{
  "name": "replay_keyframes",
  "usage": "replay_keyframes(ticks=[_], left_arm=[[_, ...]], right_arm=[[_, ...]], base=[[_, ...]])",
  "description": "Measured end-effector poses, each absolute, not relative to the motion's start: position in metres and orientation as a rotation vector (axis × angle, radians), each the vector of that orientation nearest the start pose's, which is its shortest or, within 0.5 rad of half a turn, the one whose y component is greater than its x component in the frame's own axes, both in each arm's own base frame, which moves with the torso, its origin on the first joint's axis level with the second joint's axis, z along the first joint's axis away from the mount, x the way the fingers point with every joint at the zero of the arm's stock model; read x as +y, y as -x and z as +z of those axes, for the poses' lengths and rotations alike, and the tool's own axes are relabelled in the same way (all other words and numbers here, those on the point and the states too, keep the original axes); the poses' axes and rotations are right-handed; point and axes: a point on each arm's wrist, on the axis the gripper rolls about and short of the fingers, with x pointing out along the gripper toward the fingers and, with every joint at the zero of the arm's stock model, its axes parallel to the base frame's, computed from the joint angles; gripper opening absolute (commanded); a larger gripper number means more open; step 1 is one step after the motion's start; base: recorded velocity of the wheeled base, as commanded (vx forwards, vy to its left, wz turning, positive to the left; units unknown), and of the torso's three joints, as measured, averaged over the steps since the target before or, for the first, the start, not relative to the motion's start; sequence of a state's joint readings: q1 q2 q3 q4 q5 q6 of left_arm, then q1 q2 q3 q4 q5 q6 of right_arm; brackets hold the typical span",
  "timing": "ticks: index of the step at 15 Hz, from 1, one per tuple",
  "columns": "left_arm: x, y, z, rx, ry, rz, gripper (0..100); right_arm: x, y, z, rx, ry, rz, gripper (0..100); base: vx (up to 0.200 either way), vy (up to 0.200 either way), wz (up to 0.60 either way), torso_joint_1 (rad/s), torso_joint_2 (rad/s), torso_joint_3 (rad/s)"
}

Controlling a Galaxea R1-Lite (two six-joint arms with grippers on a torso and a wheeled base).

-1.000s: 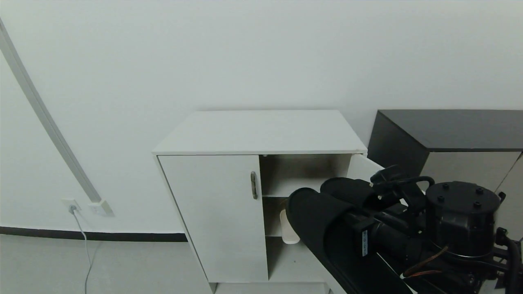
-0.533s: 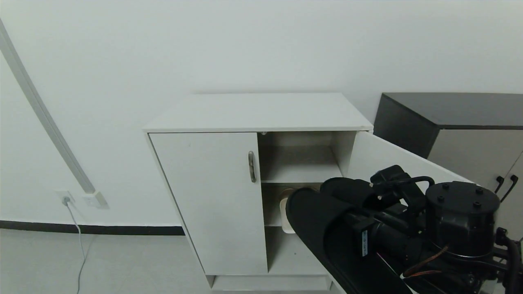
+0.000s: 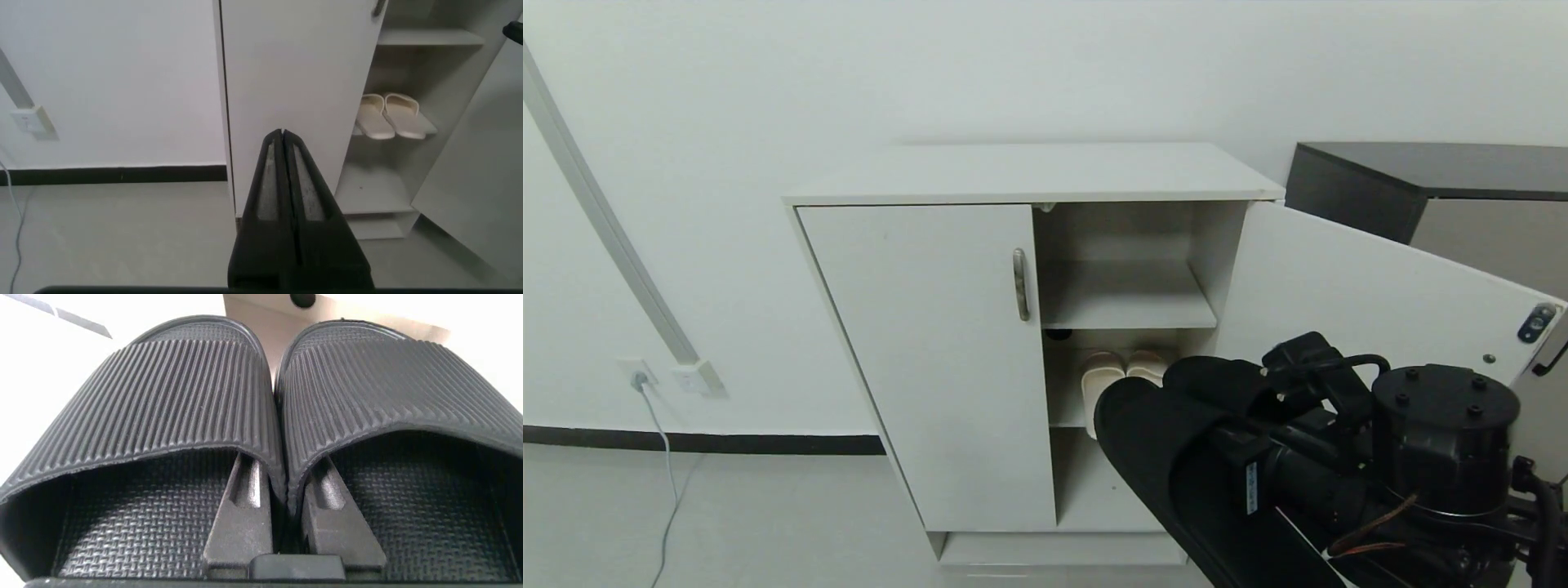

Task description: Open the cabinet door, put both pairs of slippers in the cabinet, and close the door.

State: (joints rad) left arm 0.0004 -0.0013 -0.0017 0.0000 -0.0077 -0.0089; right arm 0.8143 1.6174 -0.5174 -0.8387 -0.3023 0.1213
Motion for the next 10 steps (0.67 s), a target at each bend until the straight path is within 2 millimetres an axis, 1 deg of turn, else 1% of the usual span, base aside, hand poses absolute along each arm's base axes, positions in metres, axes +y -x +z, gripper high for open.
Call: replay_keyframes(ticks=[5, 9, 10], left_arm=[[-0.0002, 0.023, 0.0759, -0.003, 0.009, -0.007, 0], [-0.0002, 0.023, 0.0759, -0.003, 0.009, -0.007, 0], [-0.0002, 0.023, 0.0759, -0.003, 0.009, -0.007, 0]], right_arm=[[0.1829, -0.1815, 0.1508, 0.252, 0.036, 0.501, 0], [0.1831, -0.1815, 0.151, 0.248, 0.034, 0.503, 0], [0.1833, -0.1815, 0.151, 0.248, 0.037, 0.504, 0]], base=[[0.0, 0.0, 0.0, -0.04, 0.43, 0.381], [0.0, 0.0, 0.0, 0.001, 0.03, 0.021], [0.0, 0.0, 0.0, -0.017, 0.07, 0.129]])
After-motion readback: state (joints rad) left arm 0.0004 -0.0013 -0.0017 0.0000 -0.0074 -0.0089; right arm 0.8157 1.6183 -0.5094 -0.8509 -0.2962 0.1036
